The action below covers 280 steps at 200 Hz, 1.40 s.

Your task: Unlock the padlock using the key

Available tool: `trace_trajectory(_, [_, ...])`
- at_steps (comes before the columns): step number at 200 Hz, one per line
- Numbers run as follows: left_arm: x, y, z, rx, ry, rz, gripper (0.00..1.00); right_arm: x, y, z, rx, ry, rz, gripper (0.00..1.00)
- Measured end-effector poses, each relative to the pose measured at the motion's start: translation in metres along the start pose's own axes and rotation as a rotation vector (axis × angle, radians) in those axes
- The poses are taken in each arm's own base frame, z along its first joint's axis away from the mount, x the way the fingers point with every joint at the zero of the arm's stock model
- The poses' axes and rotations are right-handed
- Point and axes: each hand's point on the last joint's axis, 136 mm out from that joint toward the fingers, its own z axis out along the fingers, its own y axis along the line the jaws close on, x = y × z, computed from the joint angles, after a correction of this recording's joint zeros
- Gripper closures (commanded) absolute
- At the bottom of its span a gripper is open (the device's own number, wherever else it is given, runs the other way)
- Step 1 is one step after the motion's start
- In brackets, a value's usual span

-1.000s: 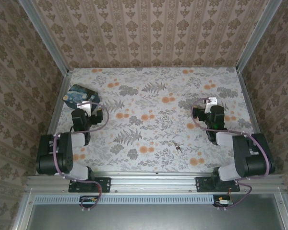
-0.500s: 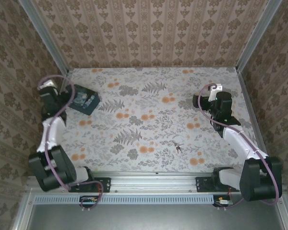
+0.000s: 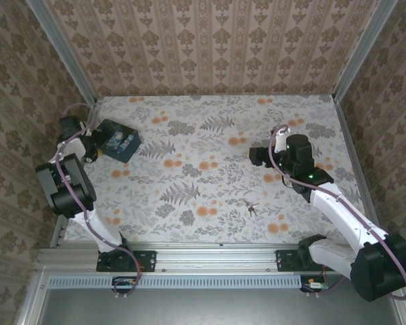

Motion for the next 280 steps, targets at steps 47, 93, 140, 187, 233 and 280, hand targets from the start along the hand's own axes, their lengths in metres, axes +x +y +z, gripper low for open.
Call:
trace_trajectory(47, [0.01, -0.011, 0.015, -0.001, 0.075, 0.061, 0.14, 0.007, 0.006, -0.001, -0.013, 0.033, -0.001, 0.08])
trace_trajectory(93, [0.036, -0.029, 0.029, 0.02, 0.185, 0.189, 0.29, 0.005, 0.01, -0.003, -0.02, 0.043, -0.002, 0.09])
trace_trajectory(140, [0.102, -0.085, 0.033, 0.101, 0.364, 0.458, 0.37, 0.005, 0.011, -0.006, -0.017, 0.057, 0.006, 0.08])
trace_trajectory(187, [0.188, -0.117, 0.033, 0.171, 0.571, 0.675, 0.36, 0.007, 0.011, -0.011, -0.015, 0.064, 0.023, 0.08])
trace_trajectory(233, [0.19, -0.116, 0.016, 0.178, 0.478, 0.562, 0.15, 0.012, 0.01, -0.014, -0.011, 0.087, 0.026, 0.08])
trace_trajectory(280, [0.068, -0.1, -0.022, 0.119, 0.068, 0.296, 0.14, 0.011, 0.011, -0.014, -0.017, 0.086, 0.034, 0.08])
